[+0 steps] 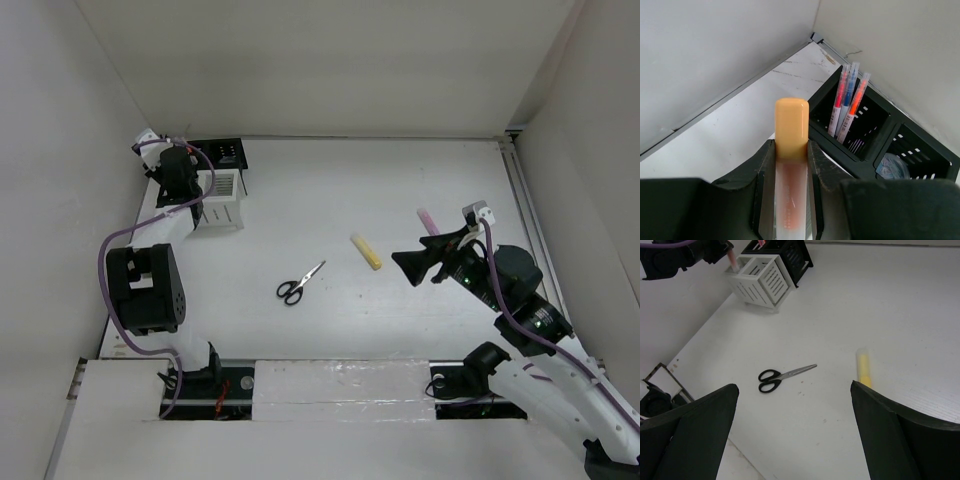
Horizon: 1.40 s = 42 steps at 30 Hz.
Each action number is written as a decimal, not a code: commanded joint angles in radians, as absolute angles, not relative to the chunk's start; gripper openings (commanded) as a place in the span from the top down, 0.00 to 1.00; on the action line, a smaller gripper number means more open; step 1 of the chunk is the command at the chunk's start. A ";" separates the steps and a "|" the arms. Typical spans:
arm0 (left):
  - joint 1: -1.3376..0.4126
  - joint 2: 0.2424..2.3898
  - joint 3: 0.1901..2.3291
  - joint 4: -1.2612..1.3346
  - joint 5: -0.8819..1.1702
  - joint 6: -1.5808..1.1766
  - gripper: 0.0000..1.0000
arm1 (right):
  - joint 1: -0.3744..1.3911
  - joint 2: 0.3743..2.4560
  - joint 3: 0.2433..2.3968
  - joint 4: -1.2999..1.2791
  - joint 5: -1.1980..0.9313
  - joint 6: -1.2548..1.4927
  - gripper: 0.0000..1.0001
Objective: Sort the stationery into containers
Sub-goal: Place the stationery into the container
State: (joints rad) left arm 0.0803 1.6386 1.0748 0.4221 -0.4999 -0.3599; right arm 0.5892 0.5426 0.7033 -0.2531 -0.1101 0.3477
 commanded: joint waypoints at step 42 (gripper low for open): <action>0.043 1.647 1.077 0.465 -0.640 -0.321 0.90 | 0.584 0.532 0.699 -0.201 -0.120 0.353 0.00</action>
State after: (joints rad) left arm 0.0456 1.6508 1.0706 0.4381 -0.6224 -0.3218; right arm 0.5892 0.5320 0.7033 -0.2535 -0.1165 0.3477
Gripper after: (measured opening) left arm 0.197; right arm 0.999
